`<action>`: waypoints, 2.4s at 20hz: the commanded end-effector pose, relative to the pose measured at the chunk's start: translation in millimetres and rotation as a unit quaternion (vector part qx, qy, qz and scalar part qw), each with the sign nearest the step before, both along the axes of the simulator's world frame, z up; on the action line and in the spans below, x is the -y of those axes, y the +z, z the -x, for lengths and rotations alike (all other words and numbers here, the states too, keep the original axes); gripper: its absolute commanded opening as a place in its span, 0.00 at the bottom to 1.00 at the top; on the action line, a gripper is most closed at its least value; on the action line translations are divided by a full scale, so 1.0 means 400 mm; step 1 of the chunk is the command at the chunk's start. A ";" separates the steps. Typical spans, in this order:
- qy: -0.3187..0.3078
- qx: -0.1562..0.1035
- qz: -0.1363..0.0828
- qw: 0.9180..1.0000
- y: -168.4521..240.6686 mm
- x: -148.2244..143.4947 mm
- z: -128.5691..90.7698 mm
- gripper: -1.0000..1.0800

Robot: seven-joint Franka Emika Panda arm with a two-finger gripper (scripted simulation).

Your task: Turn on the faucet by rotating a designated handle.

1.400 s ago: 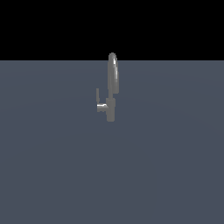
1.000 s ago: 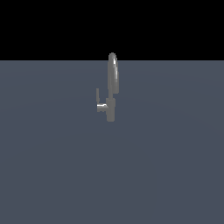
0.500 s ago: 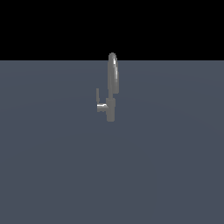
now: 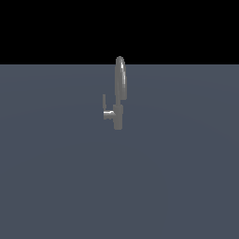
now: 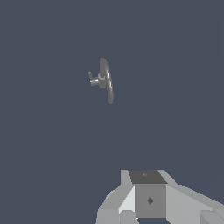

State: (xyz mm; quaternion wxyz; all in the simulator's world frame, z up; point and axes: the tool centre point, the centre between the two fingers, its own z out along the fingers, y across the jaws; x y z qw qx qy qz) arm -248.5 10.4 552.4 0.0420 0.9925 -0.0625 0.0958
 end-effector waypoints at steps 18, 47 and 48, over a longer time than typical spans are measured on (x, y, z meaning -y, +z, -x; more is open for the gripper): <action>-0.201 0.201 0.037 0.958 0.216 -0.256 -0.036 0.00; -0.413 0.321 0.123 0.843 -0.185 -0.531 -0.538 0.00; -0.421 0.320 0.125 0.840 -0.215 -0.525 -0.561 0.00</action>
